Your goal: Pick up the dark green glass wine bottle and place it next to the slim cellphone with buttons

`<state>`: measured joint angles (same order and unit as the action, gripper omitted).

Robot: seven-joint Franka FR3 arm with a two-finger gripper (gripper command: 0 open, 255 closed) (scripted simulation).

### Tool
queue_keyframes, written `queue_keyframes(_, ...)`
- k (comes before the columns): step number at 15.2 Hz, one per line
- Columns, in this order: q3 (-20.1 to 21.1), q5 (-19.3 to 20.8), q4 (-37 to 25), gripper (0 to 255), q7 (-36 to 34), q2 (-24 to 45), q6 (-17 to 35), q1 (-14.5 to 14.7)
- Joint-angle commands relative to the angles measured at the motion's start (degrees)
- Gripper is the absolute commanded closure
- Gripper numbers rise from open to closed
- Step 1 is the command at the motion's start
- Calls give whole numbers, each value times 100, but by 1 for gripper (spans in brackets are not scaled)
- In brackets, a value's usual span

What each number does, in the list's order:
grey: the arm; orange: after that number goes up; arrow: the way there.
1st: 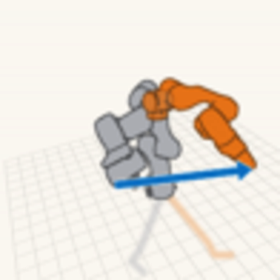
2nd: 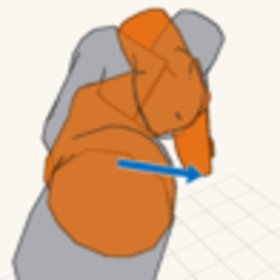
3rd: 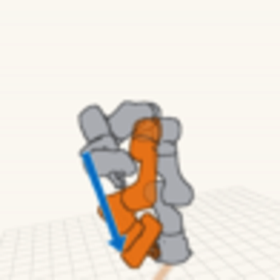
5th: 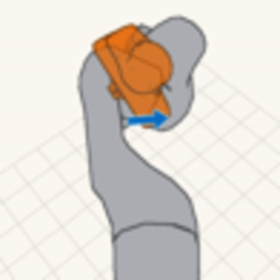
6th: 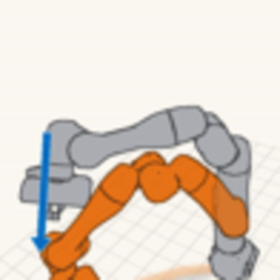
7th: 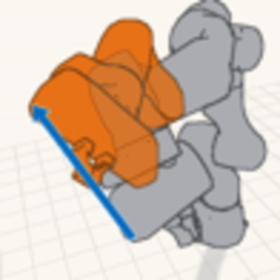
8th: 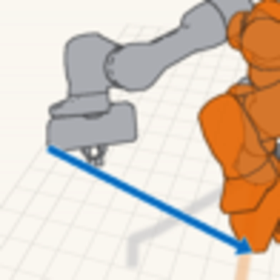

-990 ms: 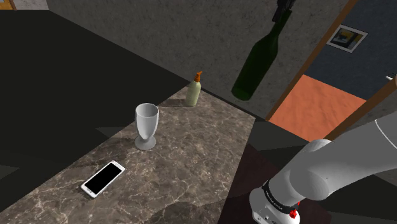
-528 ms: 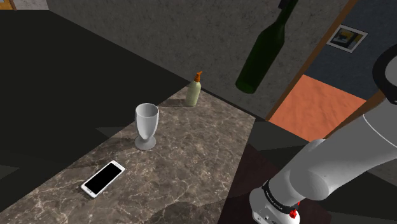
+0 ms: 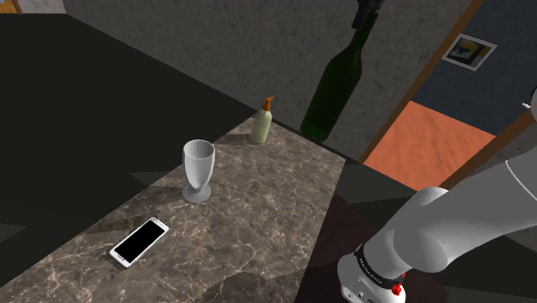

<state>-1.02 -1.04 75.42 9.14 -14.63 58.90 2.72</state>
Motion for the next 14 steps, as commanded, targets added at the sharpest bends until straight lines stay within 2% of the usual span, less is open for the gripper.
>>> queue_keyframes(1,181,-57,633,255,-281,-260,386,81)
queue_keyframes(7,629,-232,1842,255,-915,-564,1314,269)
queue_keyframes(14,1150,-417,2802,255,-1587,-553,2326,488)
